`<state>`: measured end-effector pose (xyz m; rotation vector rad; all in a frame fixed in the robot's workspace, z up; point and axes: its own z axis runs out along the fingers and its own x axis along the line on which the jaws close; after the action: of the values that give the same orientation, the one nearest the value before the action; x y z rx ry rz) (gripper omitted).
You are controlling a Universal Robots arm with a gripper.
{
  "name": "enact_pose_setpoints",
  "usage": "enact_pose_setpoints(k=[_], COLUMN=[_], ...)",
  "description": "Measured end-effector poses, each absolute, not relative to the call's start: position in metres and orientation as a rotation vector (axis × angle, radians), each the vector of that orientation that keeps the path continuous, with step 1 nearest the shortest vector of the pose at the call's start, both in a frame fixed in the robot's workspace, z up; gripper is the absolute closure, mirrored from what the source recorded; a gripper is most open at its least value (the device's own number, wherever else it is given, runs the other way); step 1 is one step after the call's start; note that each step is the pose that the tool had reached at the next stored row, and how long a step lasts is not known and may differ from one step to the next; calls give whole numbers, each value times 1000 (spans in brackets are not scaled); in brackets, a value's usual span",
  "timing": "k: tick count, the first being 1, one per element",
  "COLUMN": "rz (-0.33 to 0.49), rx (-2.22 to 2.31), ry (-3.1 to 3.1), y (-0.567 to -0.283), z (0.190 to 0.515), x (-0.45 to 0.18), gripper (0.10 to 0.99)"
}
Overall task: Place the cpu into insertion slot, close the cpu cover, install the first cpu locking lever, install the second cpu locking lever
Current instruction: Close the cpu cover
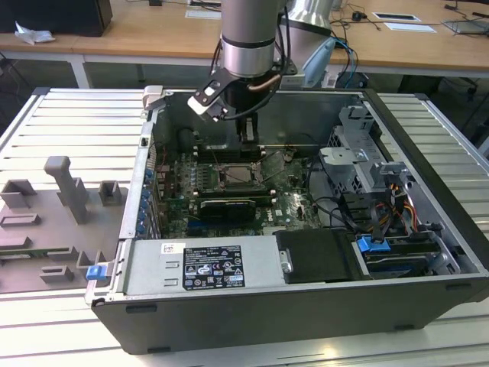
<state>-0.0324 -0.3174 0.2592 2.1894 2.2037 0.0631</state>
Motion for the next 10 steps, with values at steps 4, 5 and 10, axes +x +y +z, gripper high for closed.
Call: enact_pose_setpoints(k=[4, 5, 10], rz=[63, 63, 63], rx=[2190, 2189, 2189], ry=[2204, 2204, 2204], y=[-317, -317, -317], z=[260, 260, 260], x=[-32, -32, -23], gripper=[980, 980, 980])
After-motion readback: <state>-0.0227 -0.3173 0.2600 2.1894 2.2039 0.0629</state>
